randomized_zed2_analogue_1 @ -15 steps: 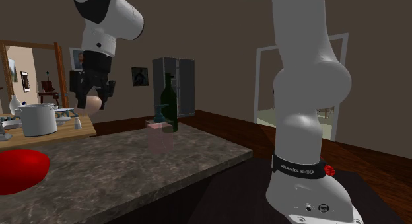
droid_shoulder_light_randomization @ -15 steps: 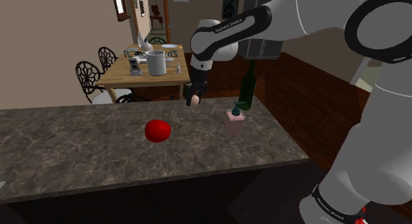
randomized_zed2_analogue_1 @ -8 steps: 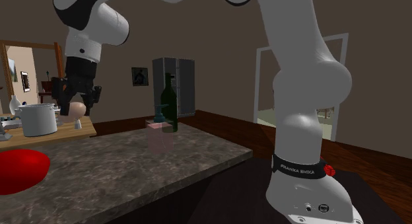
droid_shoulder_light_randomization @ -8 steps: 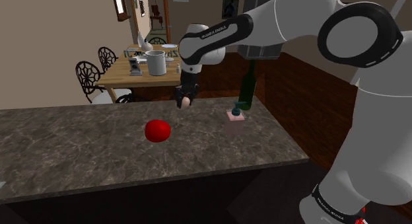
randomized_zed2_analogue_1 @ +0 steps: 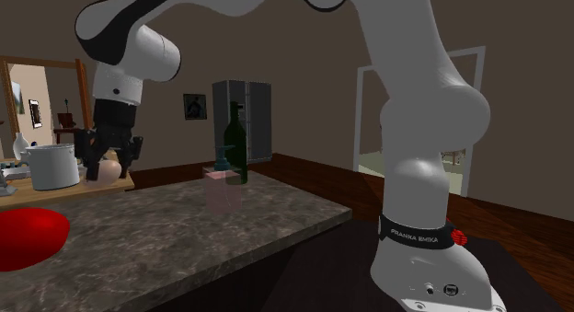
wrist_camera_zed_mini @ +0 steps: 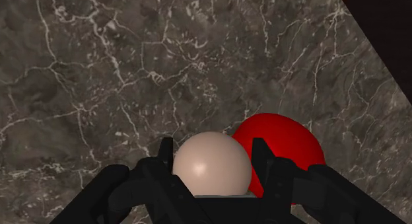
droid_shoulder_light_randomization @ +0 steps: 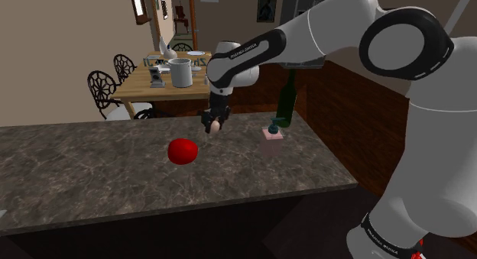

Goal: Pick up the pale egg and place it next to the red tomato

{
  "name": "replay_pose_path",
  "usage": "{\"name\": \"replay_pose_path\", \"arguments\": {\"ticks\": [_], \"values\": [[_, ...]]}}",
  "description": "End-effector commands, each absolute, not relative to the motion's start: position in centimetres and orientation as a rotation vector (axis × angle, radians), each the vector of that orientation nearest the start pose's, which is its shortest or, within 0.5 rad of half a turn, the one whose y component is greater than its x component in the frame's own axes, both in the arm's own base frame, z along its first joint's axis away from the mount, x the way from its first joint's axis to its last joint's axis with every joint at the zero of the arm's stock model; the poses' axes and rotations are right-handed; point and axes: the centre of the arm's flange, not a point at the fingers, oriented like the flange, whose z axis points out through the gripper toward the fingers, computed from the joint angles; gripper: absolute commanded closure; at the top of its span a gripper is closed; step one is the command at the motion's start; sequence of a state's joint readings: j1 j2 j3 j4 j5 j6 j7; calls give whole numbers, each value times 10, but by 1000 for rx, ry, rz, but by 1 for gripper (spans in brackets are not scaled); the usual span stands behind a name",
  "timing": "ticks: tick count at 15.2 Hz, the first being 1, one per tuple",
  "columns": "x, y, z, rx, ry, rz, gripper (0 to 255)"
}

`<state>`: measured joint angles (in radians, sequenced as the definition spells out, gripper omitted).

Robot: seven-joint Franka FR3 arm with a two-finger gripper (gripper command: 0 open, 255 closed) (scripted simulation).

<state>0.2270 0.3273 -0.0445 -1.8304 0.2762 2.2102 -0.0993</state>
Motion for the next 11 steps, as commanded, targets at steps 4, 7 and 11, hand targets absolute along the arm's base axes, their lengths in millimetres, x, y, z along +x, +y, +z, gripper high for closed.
{"name": "replay_pose_path", "arguments": {"ticks": [4, 7, 11], "values": [[628, 126, 334, -2922, -183, -66, 255], [628, 126, 319, -2922, -183, -66, 255], [628, 126, 297, -2922, -183, -66, 255]]}}
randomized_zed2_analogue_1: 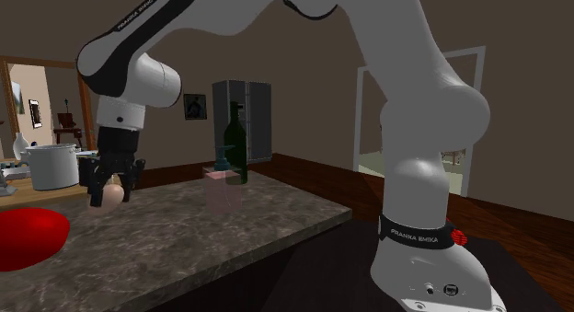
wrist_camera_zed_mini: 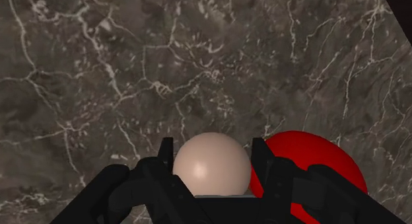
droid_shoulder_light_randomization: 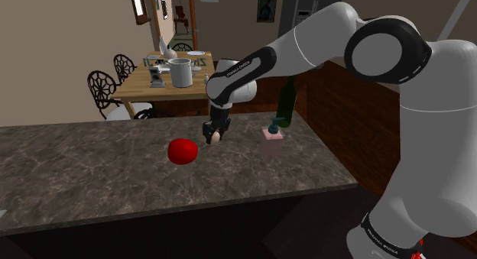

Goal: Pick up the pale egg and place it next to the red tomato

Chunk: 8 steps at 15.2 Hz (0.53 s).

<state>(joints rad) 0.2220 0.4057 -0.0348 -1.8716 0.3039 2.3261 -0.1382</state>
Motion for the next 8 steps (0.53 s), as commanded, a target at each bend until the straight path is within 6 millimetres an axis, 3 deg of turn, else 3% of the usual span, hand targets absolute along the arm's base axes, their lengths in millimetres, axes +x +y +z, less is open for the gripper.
{"name": "replay_pose_path", "arguments": {"ticks": [1, 8], "values": [[628, 126, 292, -2922, -183, -66, 255], [628, 126, 252, -2922, -183, -66, 255]]}}
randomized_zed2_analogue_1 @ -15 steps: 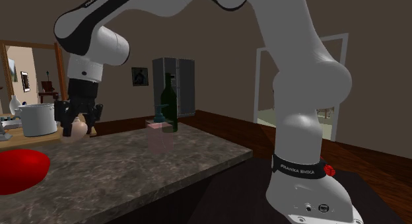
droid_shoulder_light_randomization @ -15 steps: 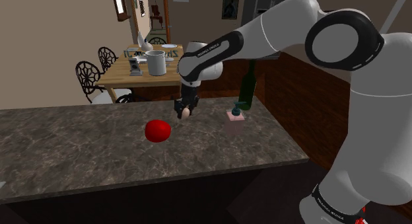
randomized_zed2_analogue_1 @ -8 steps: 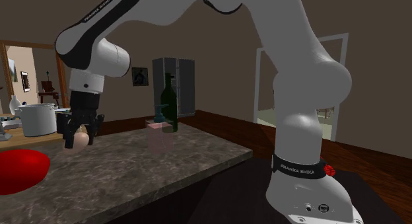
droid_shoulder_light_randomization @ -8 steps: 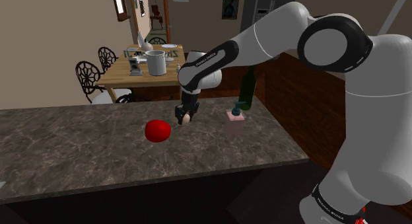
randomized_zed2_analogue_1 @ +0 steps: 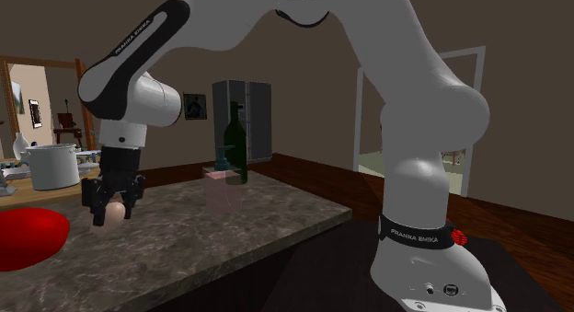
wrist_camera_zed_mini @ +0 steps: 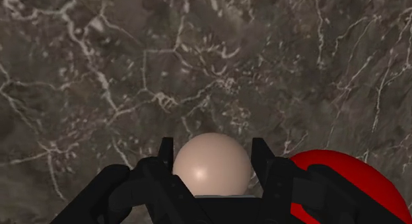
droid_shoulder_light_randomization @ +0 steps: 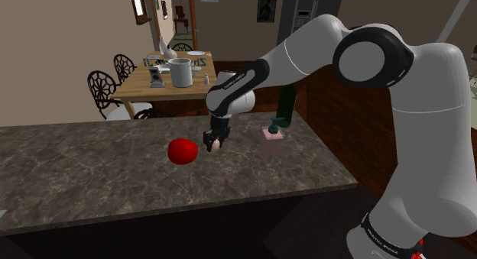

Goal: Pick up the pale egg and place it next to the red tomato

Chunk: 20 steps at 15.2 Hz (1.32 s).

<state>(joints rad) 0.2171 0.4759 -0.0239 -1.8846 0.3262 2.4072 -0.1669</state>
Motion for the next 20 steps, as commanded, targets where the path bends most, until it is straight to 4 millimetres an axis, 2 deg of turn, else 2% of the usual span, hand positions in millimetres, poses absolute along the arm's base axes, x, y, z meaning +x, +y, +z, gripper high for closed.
{"name": "replay_pose_path", "arguments": {"ticks": [1, 8, 9, 14, 18, 20], "values": [[628, 126, 252, -2922, -183, -66, 255], [628, 126, 252, -2922, -183, -66, 255], [628, 126, 252, -2922, -183, -66, 0], [628, 126, 252, -2922, -183, -66, 0], [626, 115, 301, -2922, -183, -66, 0], [626, 115, 301, -2922, -183, -66, 0]]}}
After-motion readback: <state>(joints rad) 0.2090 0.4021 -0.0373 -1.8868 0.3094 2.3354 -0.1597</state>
